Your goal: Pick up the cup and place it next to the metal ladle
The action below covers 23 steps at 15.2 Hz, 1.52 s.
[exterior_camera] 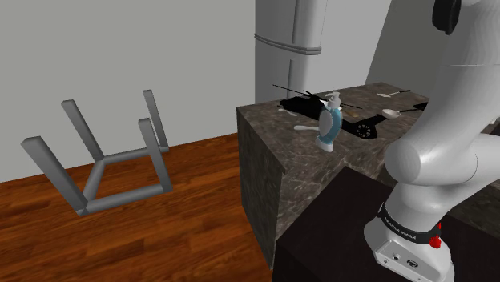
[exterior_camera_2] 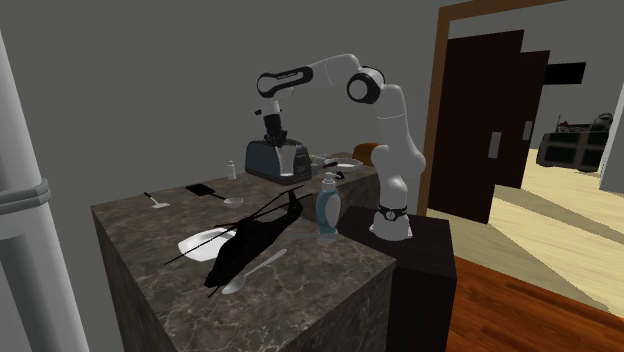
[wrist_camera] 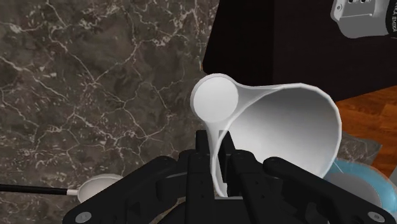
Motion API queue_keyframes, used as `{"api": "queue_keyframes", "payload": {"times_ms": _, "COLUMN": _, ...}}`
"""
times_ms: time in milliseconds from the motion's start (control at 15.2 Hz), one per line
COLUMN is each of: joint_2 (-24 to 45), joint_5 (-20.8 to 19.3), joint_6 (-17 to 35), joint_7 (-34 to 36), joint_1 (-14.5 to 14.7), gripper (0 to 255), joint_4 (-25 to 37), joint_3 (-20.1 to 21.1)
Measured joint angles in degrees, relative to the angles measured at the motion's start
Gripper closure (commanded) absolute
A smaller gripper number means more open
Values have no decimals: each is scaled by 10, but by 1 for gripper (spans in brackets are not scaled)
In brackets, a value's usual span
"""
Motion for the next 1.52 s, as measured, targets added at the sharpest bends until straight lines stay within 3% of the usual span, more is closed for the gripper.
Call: {"api": "queue_keyframes", "payload": {"times_ms": 1518, "joint_2": 45, "joint_5": 41, "joint_6": 142, "joint_7": -40, "joint_1": -5, "gripper": 255, "joint_4": -121, "joint_3": 20}}
